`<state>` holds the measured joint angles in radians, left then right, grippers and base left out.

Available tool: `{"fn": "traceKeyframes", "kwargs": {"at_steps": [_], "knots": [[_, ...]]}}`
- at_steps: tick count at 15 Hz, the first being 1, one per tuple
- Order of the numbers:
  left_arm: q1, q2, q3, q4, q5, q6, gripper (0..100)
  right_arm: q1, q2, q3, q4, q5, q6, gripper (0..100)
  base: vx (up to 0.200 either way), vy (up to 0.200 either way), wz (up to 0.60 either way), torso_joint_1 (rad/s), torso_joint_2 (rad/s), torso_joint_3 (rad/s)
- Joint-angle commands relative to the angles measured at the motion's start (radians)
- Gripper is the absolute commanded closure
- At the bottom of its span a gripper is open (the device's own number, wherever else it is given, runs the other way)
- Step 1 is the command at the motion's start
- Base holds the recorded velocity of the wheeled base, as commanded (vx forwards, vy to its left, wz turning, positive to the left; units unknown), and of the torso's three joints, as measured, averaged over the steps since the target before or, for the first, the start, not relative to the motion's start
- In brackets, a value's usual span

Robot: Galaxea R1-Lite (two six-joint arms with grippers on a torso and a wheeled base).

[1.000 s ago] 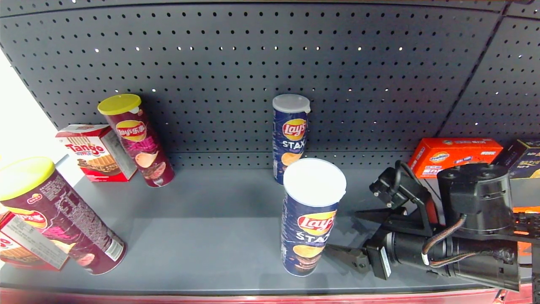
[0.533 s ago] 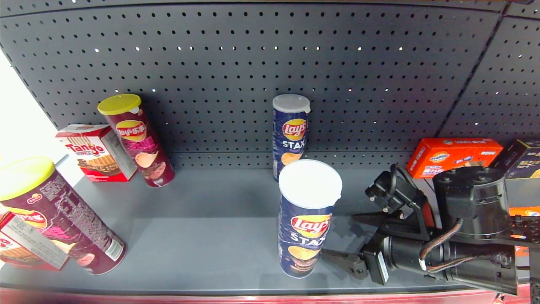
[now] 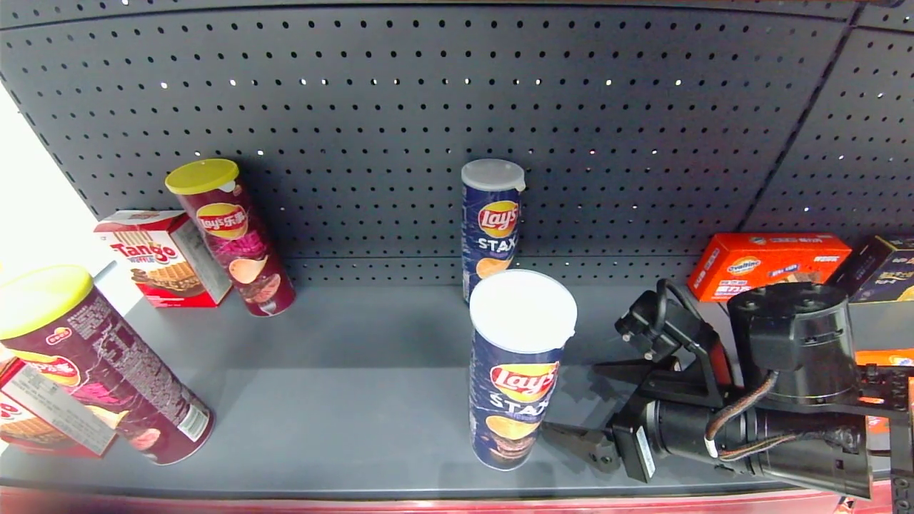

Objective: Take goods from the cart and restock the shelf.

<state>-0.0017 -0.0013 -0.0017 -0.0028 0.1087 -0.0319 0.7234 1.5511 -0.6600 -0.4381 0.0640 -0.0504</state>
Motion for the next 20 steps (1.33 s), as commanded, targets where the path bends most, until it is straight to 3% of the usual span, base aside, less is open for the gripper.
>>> {"fn": "traceKeyframes", "kwargs": {"at_steps": [1,15,20], "knots": [[0.000,0.001,0.000,0.000,0.000,0.000,0,0.001,0.007,-0.006,-0.001,0.000,0.000,0,0.000,0.000,0.00,0.000,0.00,0.000],[0.000,0.001,0.000,0.000,0.000,-0.002,0,-0.018,0.004,-0.007,-0.002,-0.001,0.003,0,0.000,0.000,0.00,0.000,0.00,0.000],[0.000,0.001,0.000,0.000,0.000,0.000,0,-0.202,-0.212,0.002,-0.002,0.000,0.001,0,0.000,0.000,0.00,0.000,0.00,0.000]]}}
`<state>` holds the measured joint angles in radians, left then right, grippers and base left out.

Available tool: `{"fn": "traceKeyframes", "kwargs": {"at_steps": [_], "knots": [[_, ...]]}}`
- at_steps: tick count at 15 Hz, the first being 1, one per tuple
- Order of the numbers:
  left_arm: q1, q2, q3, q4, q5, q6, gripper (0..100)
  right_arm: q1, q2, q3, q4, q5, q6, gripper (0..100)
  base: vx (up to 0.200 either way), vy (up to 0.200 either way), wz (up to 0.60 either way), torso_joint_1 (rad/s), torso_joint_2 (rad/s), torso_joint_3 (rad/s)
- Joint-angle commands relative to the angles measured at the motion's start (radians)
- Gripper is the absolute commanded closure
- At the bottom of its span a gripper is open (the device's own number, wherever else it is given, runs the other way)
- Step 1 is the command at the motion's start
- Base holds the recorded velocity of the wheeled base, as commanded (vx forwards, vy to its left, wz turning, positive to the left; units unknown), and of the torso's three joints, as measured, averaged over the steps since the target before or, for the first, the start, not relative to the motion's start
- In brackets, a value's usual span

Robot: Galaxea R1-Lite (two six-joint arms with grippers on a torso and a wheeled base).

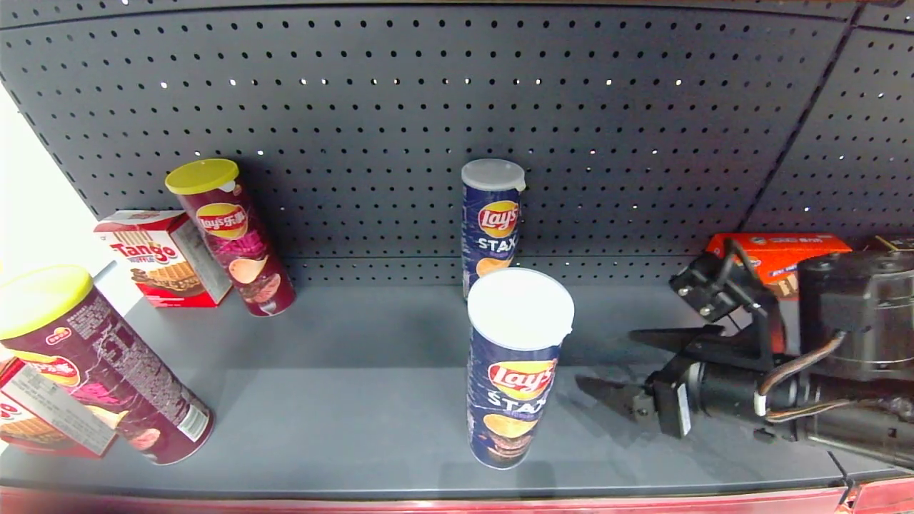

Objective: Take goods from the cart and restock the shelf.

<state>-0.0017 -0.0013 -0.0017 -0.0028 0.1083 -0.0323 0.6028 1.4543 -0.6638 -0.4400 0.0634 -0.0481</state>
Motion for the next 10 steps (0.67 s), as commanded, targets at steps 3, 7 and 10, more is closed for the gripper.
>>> {"fn": "traceKeyframes", "kwargs": {"at_steps": [3,7,10], "knots": [[0.000,0.001,0.000,0.000,-0.002,0.002,0,-0.261,-0.322,0.076,-0.028,0.001,-0.019,0,0.000,0.000,0.00,0.000,0.00,0.000],[0.000,0.001,0.000,0.000,-0.002,0.002,0,-0.532,-0.799,0.395,-0.020,0.001,-0.039,0,0.000,0.000,0.00,0.000,0.00,0.000],[0.000,0.001,0.000,0.000,-0.007,0.005,0,-0.600,-1.147,0.607,0.067,0.004,-0.035,0,0.000,0.000,0.00,0.000,0.00,0.000]]}}
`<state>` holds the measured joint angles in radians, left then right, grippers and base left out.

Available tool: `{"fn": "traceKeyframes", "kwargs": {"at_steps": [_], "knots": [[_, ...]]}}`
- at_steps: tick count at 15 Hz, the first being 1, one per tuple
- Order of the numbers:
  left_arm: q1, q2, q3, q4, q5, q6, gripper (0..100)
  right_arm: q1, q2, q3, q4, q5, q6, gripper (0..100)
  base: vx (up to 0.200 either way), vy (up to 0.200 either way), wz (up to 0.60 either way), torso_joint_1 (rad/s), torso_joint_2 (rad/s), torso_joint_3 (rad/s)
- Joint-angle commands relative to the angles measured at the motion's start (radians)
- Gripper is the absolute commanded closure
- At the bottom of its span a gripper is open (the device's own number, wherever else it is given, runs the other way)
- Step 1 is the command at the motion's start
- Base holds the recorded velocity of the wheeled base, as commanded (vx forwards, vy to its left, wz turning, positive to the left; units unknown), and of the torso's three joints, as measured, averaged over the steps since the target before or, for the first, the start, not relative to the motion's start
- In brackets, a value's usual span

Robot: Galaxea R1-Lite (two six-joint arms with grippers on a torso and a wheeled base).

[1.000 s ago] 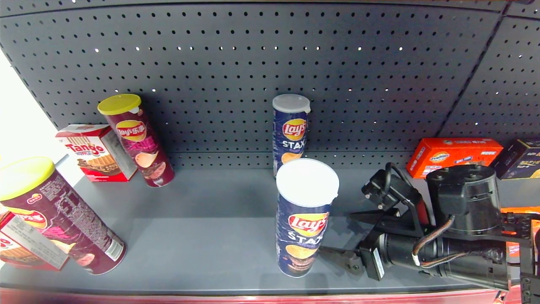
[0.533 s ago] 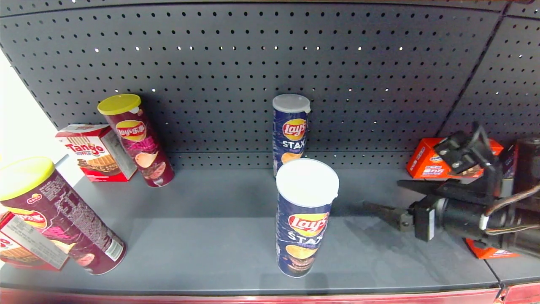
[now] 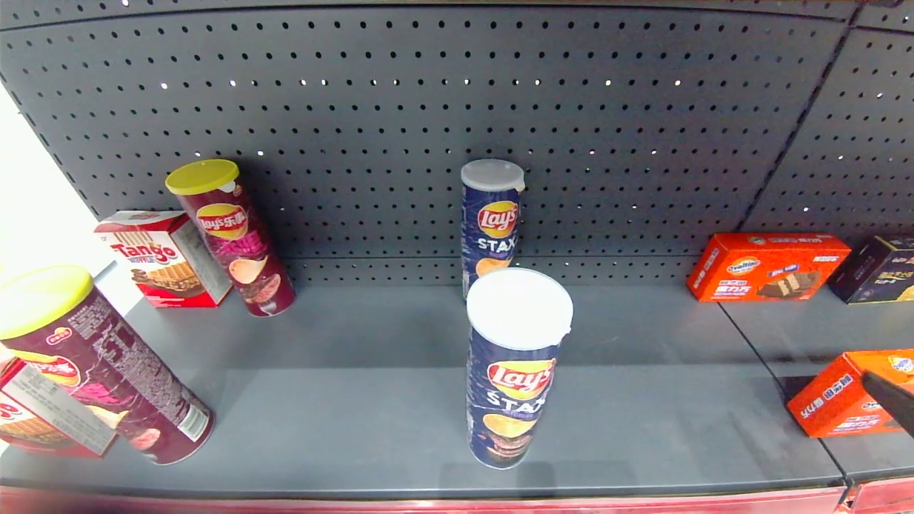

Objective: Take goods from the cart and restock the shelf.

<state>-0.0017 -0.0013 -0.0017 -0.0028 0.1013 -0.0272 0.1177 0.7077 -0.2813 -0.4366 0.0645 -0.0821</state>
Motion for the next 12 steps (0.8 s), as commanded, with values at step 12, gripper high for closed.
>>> {"fn": "traceKeyframes", "kwargs": {"at_steps": [12], "knots": [[0.000,0.001,0.000,0.000,0.006,-0.002,0,-0.116,-0.703,0.281,0.434,-0.078,0.085,0,0.000,0.000,0.00,0.000,0.00,0.000]]}}
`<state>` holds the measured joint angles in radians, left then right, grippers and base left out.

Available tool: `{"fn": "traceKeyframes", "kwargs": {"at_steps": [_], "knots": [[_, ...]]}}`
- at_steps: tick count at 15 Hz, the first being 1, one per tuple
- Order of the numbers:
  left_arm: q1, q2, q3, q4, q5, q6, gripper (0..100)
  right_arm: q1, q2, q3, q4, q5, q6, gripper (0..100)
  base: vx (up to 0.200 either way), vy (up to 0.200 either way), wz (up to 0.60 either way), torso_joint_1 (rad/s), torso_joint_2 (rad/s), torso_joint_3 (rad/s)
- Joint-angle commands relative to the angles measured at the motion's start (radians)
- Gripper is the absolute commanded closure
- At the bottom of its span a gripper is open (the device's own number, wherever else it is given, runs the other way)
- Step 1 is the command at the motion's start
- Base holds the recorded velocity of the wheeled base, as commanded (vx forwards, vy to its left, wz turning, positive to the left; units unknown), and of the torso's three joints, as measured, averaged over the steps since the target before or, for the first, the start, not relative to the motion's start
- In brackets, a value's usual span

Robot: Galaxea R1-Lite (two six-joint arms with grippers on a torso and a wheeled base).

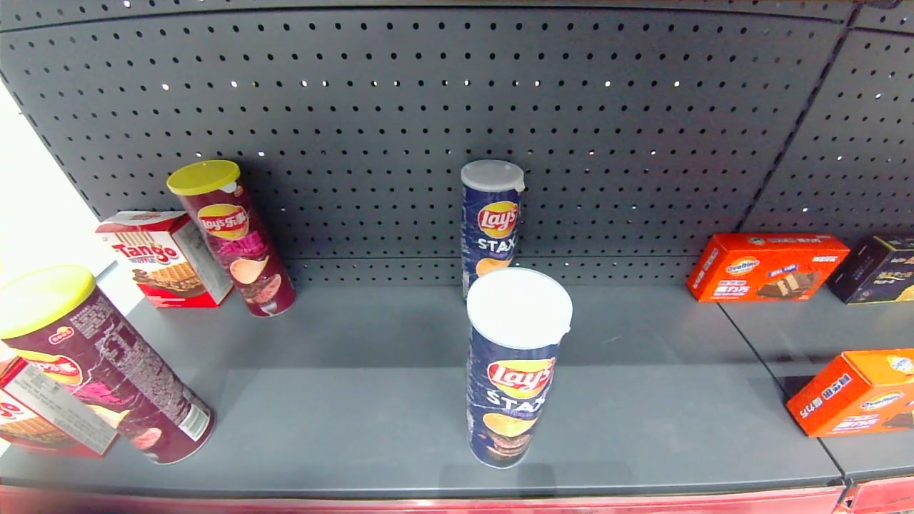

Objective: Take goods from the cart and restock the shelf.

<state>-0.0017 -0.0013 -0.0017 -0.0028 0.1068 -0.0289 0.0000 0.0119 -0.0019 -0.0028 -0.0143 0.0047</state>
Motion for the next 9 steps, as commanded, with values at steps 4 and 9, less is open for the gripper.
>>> {"fn": "traceKeyframes", "kwargs": {"at_steps": [4,9], "knots": [[0.000,0.001,0.002,0.000,-0.002,0.003,0,0.002,-0.007,0.002,0.000,0.004,-0.003,0,0.000,0.000,0.00,0.000,0.00,0.000],[0.000,0.001,0.002,0.000,-0.004,0.003,0,0.002,-0.007,0.002,0.000,0.010,-0.005,0,-0.040,0.000,0.00,0.001,0.00,0.000]]}}
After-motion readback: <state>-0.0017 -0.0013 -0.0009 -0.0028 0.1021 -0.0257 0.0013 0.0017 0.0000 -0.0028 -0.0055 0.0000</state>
